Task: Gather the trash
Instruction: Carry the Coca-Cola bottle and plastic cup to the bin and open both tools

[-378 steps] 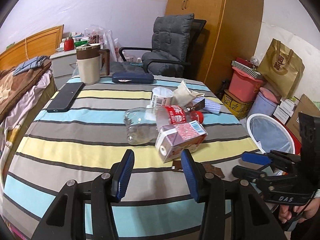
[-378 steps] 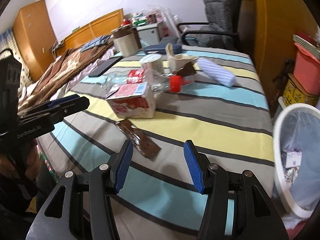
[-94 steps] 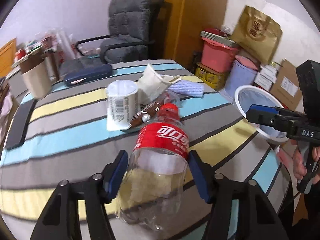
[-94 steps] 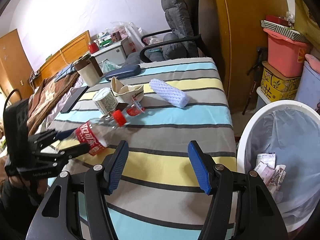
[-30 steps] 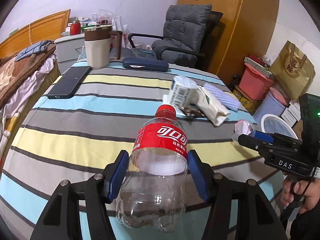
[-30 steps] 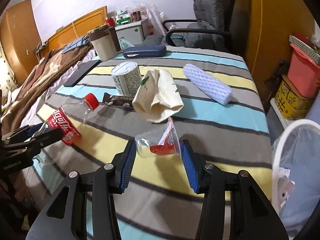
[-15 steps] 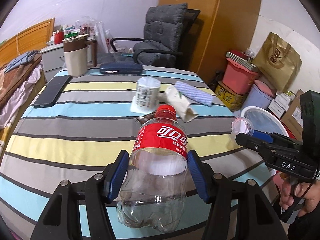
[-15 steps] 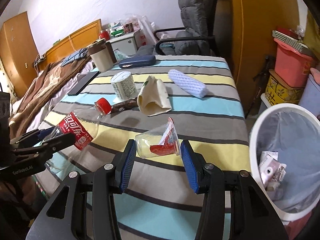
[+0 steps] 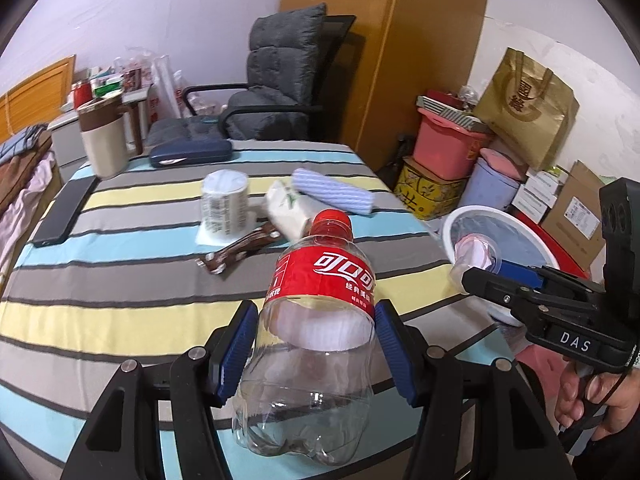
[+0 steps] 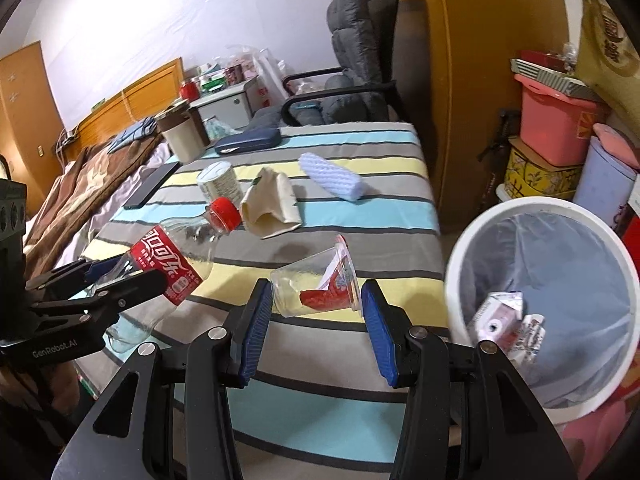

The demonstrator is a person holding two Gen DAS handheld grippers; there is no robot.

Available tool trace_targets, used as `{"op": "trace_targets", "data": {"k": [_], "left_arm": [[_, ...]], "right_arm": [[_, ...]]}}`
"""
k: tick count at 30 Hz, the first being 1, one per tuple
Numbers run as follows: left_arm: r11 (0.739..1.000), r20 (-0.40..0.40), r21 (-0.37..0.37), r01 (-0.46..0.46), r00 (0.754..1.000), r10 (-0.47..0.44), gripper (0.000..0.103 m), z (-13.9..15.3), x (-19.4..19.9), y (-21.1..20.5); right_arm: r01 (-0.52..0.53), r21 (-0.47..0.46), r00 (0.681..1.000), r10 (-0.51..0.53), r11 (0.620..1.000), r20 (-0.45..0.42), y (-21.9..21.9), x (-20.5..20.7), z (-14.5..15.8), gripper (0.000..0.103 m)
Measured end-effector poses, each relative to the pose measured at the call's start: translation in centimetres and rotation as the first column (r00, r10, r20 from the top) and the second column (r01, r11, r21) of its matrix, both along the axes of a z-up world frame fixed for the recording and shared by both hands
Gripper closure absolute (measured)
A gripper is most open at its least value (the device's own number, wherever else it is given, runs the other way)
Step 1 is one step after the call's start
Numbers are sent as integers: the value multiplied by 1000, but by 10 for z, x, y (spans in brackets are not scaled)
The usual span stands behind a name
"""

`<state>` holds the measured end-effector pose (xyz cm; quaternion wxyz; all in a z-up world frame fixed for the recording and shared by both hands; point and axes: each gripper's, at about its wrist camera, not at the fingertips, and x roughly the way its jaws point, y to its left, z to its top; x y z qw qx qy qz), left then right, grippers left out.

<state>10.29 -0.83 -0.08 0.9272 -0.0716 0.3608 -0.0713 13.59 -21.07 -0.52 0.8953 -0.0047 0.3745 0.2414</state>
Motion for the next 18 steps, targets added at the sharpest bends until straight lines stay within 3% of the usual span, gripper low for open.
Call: {"op": "trace_targets", "data": {"k": [18], "left_arm": [[988, 29, -2, 154, 988, -154, 43, 16, 31, -70]], "right_arm": [[188, -2, 982, -188, 982, 27, -76, -4, 8, 55]]}}
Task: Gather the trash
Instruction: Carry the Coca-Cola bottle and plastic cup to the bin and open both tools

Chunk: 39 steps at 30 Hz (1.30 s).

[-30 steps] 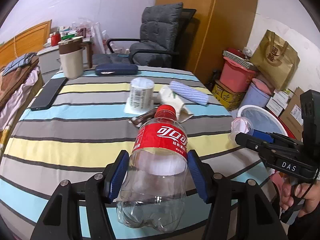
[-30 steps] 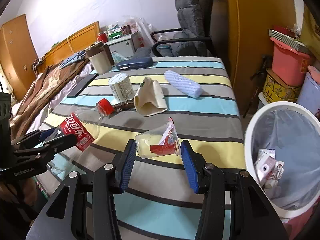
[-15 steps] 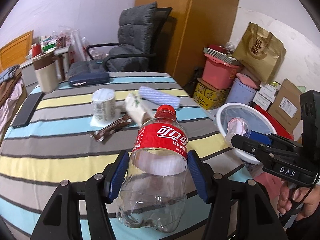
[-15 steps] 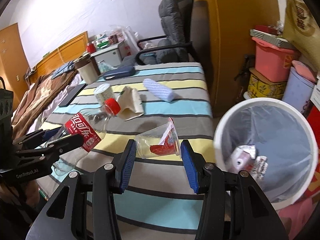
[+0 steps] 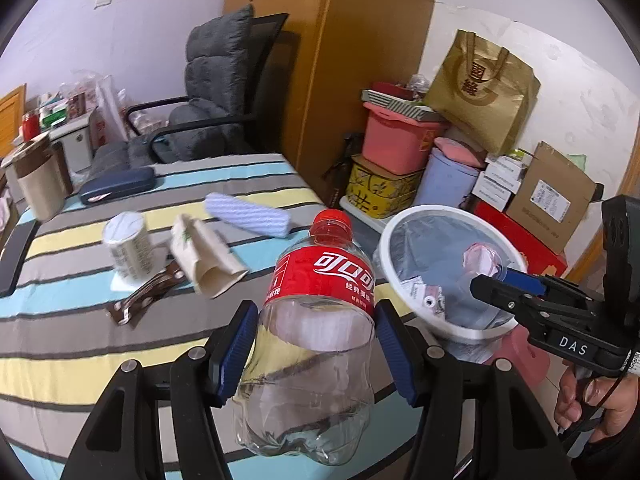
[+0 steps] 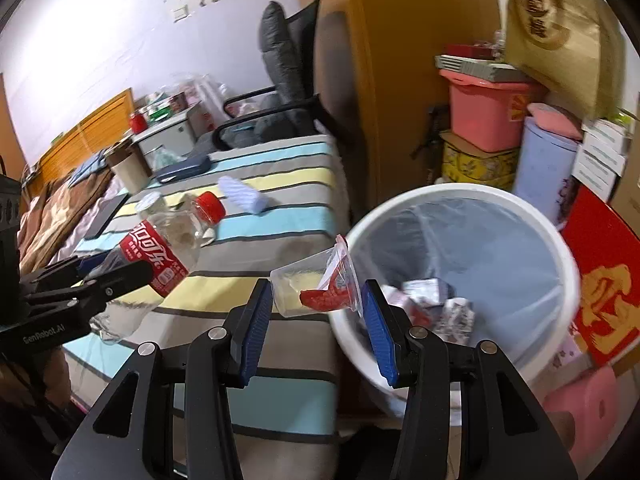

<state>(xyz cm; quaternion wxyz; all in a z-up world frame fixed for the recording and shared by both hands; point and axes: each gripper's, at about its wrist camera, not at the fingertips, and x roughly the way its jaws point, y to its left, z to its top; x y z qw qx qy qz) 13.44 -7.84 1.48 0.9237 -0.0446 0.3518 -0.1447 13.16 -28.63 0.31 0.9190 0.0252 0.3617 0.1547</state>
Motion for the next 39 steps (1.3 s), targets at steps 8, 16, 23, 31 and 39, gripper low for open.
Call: {"op": "trace_targets", "data": {"k": [8, 16, 23, 31, 39], "left_arm": [[998, 6, -11, 63, 998, -63, 43, 5, 15, -32], [991, -3, -8, 132, 991, -132, 43, 1, 30, -64], [983, -21, -7, 185, 983, -185, 43, -7, 44, -88], [974, -58, -11, 227, 972, -228, 43, -22, 63, -109], [964, -74, -15, 267, 961, -267, 42, -33, 78, -127]], "right_arm": [[75, -4, 997, -75, 997, 6, -28, -1, 2, 55], [115, -10, 993, -115, 993, -8, -42, -1, -3, 55], [142, -16, 989, -143, 990, -32, -53, 2, -8, 55], [157, -34, 985, -159, 987, -60, -61, 6, -15, 55], [164, -59, 982, -169, 985, -86, -67, 8, -22, 54]]}}
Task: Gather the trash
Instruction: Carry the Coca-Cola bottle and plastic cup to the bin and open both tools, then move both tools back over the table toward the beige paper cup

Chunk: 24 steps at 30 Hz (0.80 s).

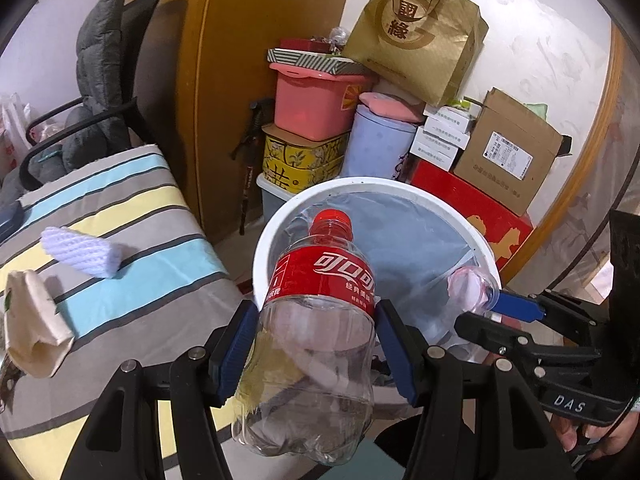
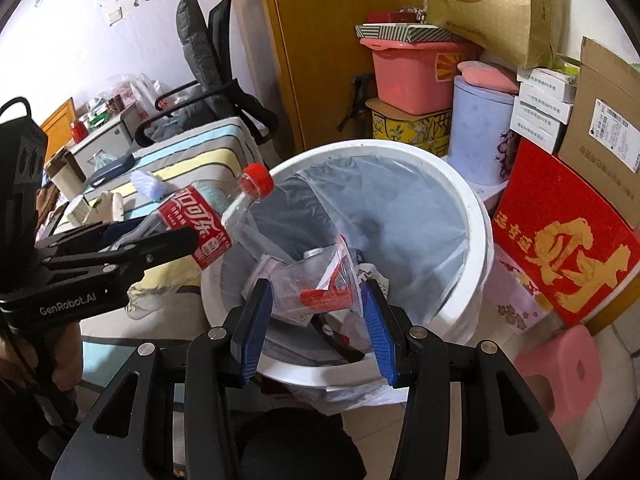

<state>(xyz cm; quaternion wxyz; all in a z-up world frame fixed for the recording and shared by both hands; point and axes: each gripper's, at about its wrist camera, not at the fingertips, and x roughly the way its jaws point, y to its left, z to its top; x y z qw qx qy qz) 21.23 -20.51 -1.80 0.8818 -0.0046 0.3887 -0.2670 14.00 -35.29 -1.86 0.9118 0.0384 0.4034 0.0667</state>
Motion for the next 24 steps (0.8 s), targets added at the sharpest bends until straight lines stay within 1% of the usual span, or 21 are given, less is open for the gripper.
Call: {"op": "trace_targets", "data": {"k": [4, 8, 12, 17, 24], "left_arm": [[1000, -11, 1, 4, 1000, -4, 42, -3, 9, -6], [1000, 1, -21, 2, 1000, -2, 42, -1, 13, -6], [999, 25, -35, 0, 1000, 1, 42, 4, 11, -3], [999, 28, -42, -11, 1000, 12, 42, 9, 7, 4], [998, 40, -48, -41, 998, 43, 42, 17, -9, 23]], "right_arm": [[13, 1, 1000, -13, 1000, -4, -3, 1, -1, 54], [9, 0, 1000, -9, 1000, 8, -2, 0, 0, 54], [12, 5, 1000, -12, 1000, 18, -3, 0, 1, 52], [12, 13, 999, -12, 1000, 31, -2, -2, 5, 51], [-12, 14, 998, 11, 1000, 55, 6, -7, 12, 51]]}}
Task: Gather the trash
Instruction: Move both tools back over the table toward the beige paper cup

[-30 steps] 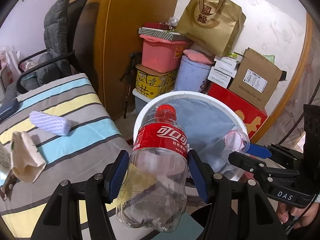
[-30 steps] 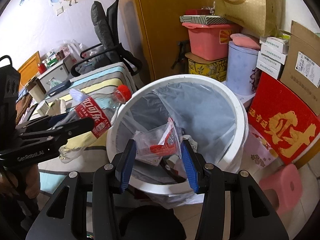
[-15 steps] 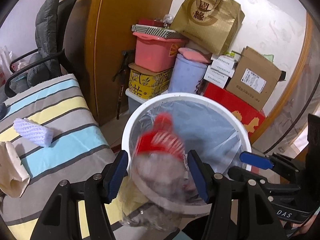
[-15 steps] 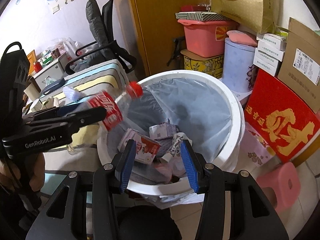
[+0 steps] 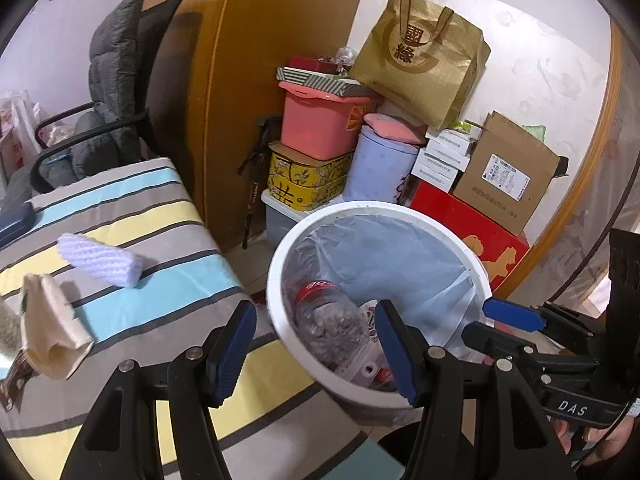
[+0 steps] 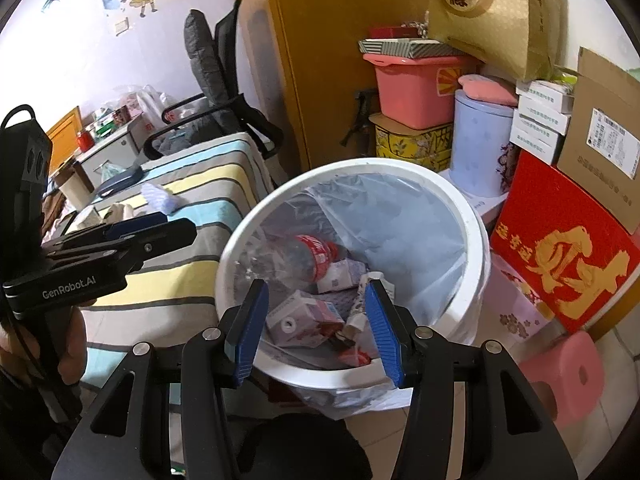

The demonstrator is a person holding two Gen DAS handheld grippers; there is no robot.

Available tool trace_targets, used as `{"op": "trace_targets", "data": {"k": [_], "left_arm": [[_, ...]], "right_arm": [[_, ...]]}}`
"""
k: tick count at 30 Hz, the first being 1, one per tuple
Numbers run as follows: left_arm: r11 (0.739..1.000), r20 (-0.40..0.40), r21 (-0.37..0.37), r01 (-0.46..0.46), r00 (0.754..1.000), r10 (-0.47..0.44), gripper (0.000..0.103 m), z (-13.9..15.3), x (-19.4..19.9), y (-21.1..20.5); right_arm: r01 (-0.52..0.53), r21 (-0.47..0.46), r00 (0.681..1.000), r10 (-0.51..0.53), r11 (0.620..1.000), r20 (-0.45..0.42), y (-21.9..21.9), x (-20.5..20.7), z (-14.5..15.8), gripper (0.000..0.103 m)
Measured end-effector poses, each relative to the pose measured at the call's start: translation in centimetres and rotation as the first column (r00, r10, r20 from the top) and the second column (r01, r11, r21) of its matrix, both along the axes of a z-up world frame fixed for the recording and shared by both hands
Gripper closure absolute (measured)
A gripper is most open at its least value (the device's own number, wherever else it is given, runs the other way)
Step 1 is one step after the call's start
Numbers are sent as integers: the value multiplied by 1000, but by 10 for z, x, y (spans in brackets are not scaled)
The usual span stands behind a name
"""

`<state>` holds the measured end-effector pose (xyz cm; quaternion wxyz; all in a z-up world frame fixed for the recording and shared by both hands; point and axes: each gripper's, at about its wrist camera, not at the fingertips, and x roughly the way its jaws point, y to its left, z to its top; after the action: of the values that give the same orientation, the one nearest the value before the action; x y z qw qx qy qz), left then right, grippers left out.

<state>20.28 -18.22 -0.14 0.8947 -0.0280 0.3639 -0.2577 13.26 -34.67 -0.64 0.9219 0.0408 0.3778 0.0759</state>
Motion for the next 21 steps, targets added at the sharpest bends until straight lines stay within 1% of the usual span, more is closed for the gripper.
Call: {"op": "trace_targets", "data": {"k": [5, 12, 21], "left_arm": [[999, 1, 0, -43, 999, 43, 42, 4, -16, 19], [994, 8, 4, -112, 994, 112, 42, 8, -36, 49], [982, -14, 15, -190, 982, 191, 42, -3, -59, 86]], "right_arm": [[-28, 2, 999, 28, 1000, 17, 10, -5, 5, 51], [-72, 28, 997, 71, 997, 39, 27, -12, 10, 51], [-151, 64, 988, 149, 986, 40, 54, -17, 9, 51]]}}
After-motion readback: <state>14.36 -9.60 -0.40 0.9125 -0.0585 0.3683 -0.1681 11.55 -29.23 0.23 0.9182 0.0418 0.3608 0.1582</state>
